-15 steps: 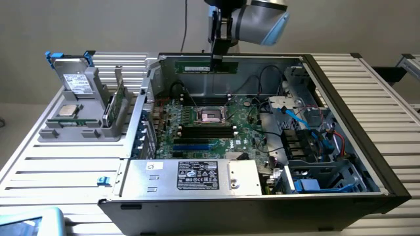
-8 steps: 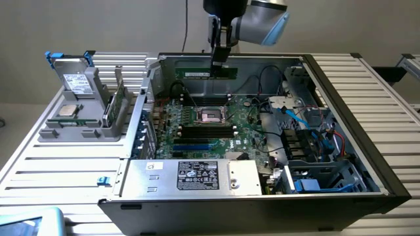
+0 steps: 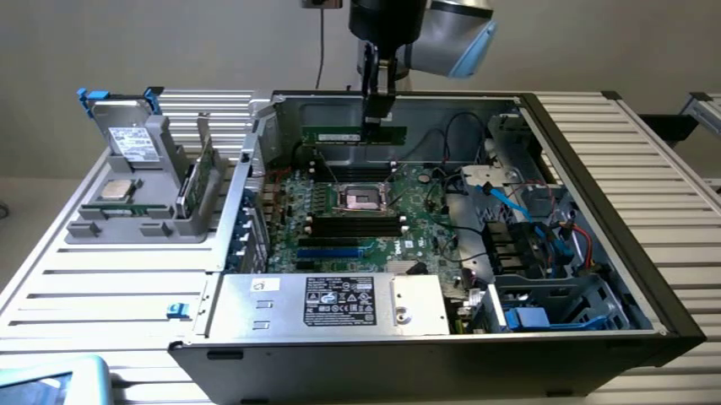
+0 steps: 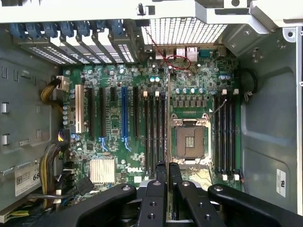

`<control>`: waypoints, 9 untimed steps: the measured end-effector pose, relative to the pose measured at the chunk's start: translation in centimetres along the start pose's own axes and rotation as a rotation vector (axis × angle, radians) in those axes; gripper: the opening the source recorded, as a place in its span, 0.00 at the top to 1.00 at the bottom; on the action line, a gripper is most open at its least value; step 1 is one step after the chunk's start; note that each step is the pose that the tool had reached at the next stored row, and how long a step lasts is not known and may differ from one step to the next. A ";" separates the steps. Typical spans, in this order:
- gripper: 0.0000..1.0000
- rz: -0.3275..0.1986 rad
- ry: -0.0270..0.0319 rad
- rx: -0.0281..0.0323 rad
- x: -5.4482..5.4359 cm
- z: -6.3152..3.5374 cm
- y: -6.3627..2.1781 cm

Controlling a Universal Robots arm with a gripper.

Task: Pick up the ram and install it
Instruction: 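Insert the ram into the slot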

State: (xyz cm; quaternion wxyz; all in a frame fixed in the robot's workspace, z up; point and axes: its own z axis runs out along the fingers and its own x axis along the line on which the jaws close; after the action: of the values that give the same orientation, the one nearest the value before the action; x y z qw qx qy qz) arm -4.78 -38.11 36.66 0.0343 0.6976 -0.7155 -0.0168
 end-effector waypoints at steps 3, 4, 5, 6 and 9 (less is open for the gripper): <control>0.85 0.001 0.0064 0.0004 0.2 0.29 -0.08; 0.85 0.001 0.0094 0.0005 0.2 0.37 -0.12; 0.85 0.001 0.0120 0.0006 0.3 0.46 -0.15; 0.85 0.001 0.0150 0.0007 0.4 0.54 -0.18; 0.85 0.002 0.0222 0.0012 0.5 0.83 -0.27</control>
State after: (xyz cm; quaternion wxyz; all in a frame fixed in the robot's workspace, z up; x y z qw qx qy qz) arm -4.59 -38.64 35.82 0.0419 0.6971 -0.7157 -0.0086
